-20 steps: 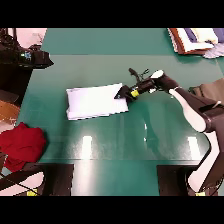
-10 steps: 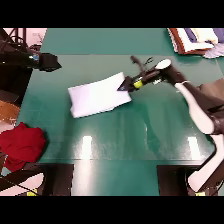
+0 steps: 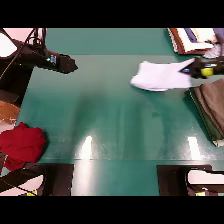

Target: Fold the shirts.

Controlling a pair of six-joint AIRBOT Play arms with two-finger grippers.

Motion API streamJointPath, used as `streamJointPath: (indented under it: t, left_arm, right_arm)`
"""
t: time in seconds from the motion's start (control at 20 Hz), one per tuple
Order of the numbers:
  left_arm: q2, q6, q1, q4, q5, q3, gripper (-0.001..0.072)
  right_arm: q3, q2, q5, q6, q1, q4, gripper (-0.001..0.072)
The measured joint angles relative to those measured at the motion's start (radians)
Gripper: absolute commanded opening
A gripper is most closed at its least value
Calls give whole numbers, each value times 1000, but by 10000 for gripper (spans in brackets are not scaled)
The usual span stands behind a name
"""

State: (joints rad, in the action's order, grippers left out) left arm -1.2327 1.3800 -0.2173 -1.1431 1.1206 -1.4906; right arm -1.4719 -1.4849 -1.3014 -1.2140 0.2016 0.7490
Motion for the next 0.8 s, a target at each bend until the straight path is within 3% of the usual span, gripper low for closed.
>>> streamJointPath:
  t: [0.35, 0.8]
  left_arm:
    - [0, 0, -53, 14, -83, 0, 24]
    - [0, 0, -62, 23, -133, 0, 24]
  right_arm:
    - [-116, -17, 48, -2, 255, 29, 14]
    - [-495, -63, -79, -2, 339, 29, 14]
